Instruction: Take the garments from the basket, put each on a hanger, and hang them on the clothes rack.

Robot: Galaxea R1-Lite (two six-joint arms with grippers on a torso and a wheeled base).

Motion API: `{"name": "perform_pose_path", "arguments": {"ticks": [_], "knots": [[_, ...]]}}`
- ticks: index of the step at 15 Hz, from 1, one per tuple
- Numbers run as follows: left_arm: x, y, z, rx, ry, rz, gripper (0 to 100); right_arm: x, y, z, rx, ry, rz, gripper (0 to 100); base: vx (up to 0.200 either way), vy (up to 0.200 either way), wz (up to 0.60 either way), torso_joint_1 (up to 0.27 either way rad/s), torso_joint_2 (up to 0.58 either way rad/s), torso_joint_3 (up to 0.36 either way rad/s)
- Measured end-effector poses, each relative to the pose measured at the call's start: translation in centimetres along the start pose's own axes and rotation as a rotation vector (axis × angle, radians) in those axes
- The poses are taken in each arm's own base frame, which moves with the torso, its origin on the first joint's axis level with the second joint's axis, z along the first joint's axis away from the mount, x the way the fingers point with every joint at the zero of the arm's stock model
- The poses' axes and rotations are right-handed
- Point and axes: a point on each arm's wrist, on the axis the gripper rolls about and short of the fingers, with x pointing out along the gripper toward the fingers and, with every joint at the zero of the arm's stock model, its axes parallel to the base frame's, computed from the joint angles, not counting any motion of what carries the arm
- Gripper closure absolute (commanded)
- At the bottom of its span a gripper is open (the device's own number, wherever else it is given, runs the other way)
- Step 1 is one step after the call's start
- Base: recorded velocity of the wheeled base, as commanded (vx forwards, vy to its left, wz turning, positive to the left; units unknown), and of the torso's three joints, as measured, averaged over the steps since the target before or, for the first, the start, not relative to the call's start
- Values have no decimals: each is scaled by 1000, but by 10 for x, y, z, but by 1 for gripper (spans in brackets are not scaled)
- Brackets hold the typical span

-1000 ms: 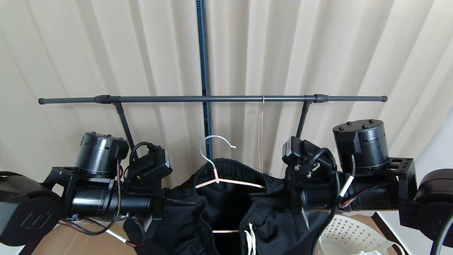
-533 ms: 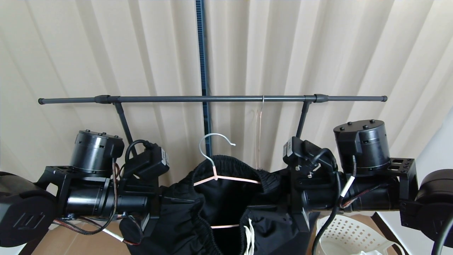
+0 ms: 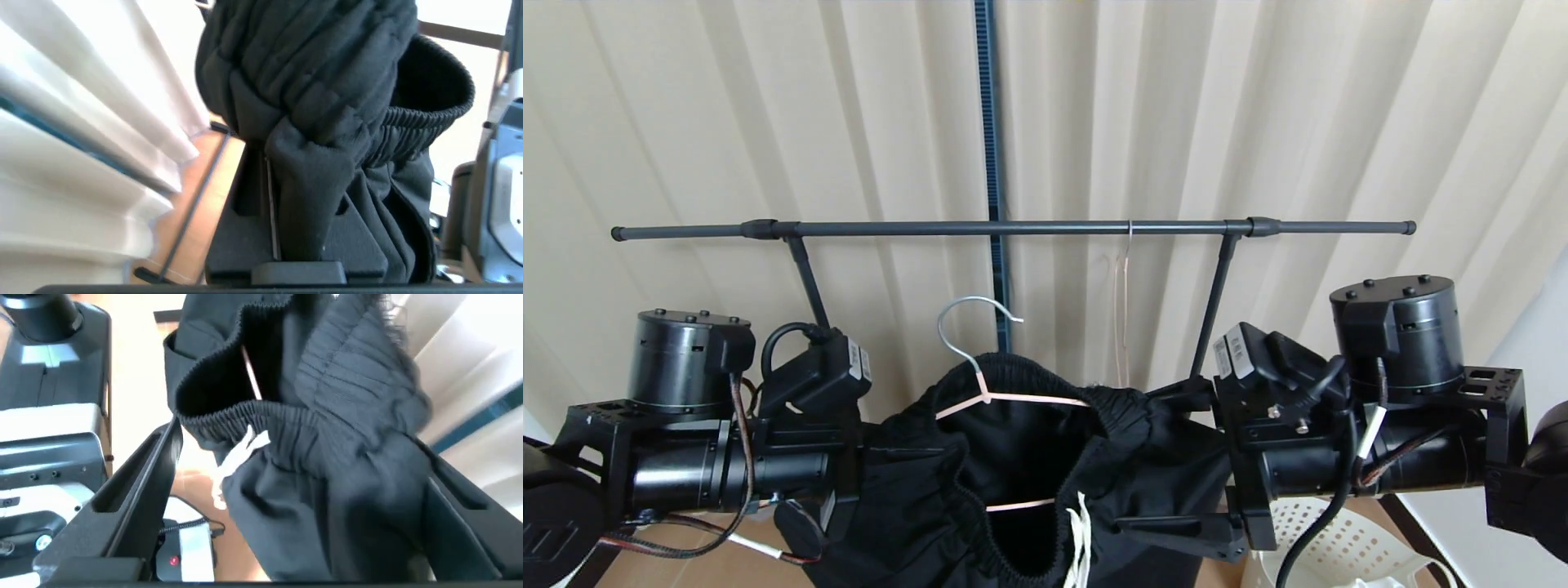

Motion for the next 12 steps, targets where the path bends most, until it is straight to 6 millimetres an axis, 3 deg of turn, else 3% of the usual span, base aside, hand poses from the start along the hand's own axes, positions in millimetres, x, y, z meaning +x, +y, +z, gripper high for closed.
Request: {"name": "perform_pose_path", "arguments": {"ticks": [5, 12], "knots": [[-17, -6, -4, -42, -14, 42, 100, -22, -21, 1, -11, -85, -33, 0, 0, 0, 0, 0, 0, 0], [-37, -3, 4, -36, -58, 124, 100, -27, -60, -21, 27, -92, -104, 0, 0, 0, 0, 0, 0, 0]]}}
